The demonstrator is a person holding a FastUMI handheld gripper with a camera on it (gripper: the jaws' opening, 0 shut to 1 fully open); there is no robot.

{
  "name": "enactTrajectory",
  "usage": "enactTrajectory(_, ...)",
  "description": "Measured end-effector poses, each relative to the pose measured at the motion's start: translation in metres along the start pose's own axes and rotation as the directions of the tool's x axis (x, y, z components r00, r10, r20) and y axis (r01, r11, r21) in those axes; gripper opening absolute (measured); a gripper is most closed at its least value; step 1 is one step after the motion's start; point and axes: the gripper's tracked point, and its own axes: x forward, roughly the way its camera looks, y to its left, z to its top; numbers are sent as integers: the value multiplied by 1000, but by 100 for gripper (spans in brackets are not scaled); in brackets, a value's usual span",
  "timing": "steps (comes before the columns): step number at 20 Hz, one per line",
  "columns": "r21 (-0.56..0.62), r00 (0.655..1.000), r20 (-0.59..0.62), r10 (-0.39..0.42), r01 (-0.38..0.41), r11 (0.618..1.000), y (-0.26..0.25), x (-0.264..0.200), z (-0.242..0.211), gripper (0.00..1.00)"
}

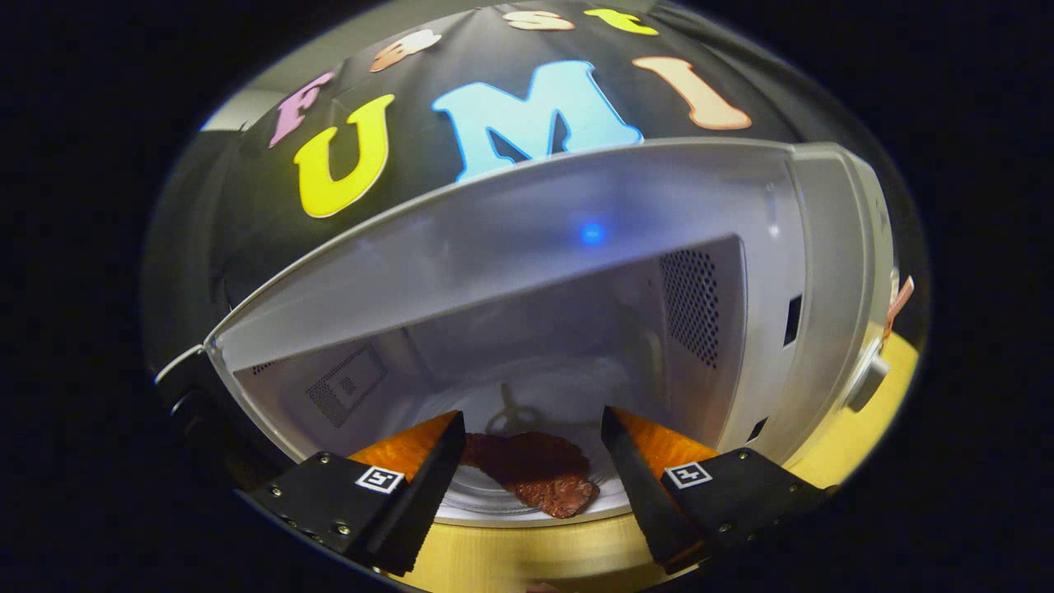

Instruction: Open the microwave, put the food inside, and close the microwave door.

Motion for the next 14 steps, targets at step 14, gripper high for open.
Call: enactTrajectory(14, -184, 972, 84, 219, -201, 962, 78, -176, 64, 100)
